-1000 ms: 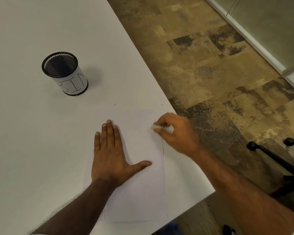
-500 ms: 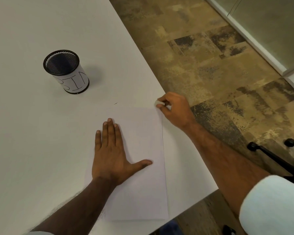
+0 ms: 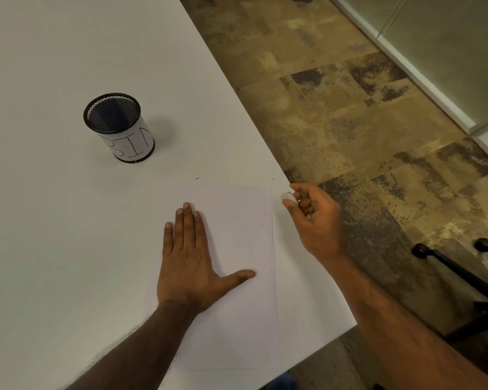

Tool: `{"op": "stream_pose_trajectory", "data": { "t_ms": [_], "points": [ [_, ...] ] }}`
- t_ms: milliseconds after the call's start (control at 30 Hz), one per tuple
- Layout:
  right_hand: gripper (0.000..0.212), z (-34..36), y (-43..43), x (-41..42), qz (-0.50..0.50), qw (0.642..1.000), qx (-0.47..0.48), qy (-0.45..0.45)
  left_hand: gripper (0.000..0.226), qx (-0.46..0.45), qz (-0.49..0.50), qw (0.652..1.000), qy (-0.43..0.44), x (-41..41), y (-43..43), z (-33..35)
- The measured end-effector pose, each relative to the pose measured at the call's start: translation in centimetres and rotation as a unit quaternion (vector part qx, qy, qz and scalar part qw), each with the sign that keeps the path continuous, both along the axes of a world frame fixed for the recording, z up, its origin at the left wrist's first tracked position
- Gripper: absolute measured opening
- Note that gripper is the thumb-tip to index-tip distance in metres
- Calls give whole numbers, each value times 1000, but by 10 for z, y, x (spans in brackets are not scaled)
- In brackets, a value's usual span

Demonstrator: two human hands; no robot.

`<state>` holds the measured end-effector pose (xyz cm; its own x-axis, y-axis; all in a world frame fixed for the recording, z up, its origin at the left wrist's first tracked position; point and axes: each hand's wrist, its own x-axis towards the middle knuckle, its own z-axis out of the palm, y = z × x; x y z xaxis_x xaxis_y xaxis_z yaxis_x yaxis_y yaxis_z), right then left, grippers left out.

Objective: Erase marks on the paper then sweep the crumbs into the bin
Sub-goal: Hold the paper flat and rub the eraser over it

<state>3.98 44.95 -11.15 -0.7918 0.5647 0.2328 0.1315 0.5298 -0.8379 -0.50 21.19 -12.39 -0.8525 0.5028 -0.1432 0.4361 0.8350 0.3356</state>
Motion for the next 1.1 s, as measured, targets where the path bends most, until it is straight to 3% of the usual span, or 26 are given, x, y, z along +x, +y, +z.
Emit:
{"op": "stream_pose_trajectory", "data": {
  "t_ms": [100,200,300,400,533,700,867,1100],
  "points": [
    [29,-1,-7,5,7,1000,-12,-4,126,28,-8,999,21,2,0,-2],
    [25,-2,-21,8,-5,989,-147,-10,86,92,-7,994,60,7,-3,-3],
    [19,5,-37,12,-20,943,-331,10,56,124,-16,985,117,9,-4,-4],
    [15,10,-46,17,-14,881,-472,32,43,121,-17,980,158,9,-6,-4],
    [28,12,-49,21,-7,834,-550,35,38,109,-14,983,150,12,-11,-4],
    [25,16,-45,20,-19,870,-493,7,39,102,5,986,131,18,-32,-5],
    [13,19,-38,7,-1,947,-312,-74,41,91,28,987,126,30,-58,-3],
    [17,23,-19,-13,57,981,-55,-177,61,92,33,987,127,48,-81,-4]
  ]
}}
